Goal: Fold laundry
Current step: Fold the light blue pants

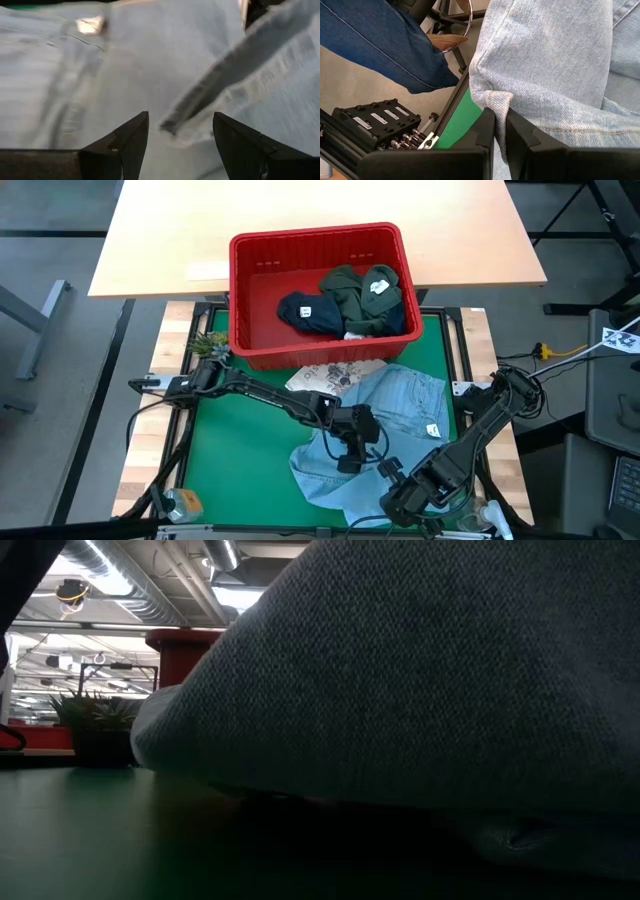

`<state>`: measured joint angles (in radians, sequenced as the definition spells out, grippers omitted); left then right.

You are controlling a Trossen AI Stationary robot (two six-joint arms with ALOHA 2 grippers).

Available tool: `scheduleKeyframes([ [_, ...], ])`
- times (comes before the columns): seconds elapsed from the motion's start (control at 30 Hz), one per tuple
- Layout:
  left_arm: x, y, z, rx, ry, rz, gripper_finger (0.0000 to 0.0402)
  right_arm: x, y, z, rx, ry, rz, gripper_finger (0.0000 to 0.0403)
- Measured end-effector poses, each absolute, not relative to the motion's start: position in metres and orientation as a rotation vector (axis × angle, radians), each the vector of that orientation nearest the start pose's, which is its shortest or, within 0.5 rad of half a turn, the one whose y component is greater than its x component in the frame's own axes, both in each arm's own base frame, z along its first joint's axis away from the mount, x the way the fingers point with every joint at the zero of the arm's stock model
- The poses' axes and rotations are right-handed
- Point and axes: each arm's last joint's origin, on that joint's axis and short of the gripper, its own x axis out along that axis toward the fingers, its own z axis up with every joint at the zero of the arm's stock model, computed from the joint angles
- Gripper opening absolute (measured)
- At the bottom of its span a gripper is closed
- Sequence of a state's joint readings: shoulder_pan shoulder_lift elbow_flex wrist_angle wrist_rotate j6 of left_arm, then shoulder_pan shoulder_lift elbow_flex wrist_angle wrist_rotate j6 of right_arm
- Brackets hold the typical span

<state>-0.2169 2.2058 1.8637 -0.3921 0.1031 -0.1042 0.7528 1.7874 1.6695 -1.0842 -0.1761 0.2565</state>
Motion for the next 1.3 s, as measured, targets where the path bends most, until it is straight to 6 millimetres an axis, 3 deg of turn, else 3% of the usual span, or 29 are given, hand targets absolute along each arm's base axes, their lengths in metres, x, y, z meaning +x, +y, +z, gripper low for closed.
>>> scheduleKeyframes([
  [0.27, 0.497, -0.117, 0.201, -0.070, 0.745, -0.314, 0.0214, 0.260, 0.250, 0.302, -0.148, 1.293, 0.644, 0.0028],
  [0.57, 0.499, -0.118, 0.201, -0.068, 0.721, -0.314, 0.0206, 0.259, 0.250, 0.301, -0.148, 1.294, 0.643, 0.0028],
  [0.67, 0.498, -0.120, 0.200, -0.064, 0.723, -0.318, 0.0175, 0.260, 0.250, 0.302, -0.148, 1.294, 0.643, 0.0028],
  [1.0, 0.494, -0.120, 0.202, -0.096, 0.772, -0.301, 0.0012, 0.260, 0.249, 0.301, -0.185, 1.275, 0.598, 0.0028],
  [1.13, 0.474, -0.115, 0.224, -0.128, 0.881, -0.262, 0.0010, 0.259, 0.244, 0.305, -0.284, 1.231, 0.600, 0.0028],
  [1.3, 0.430, -0.116, 0.272, -0.079, 1.002, -0.108, 0.0005, 0.265, 0.223, 0.321, -0.404, 1.120, 0.533, 0.0028],
])
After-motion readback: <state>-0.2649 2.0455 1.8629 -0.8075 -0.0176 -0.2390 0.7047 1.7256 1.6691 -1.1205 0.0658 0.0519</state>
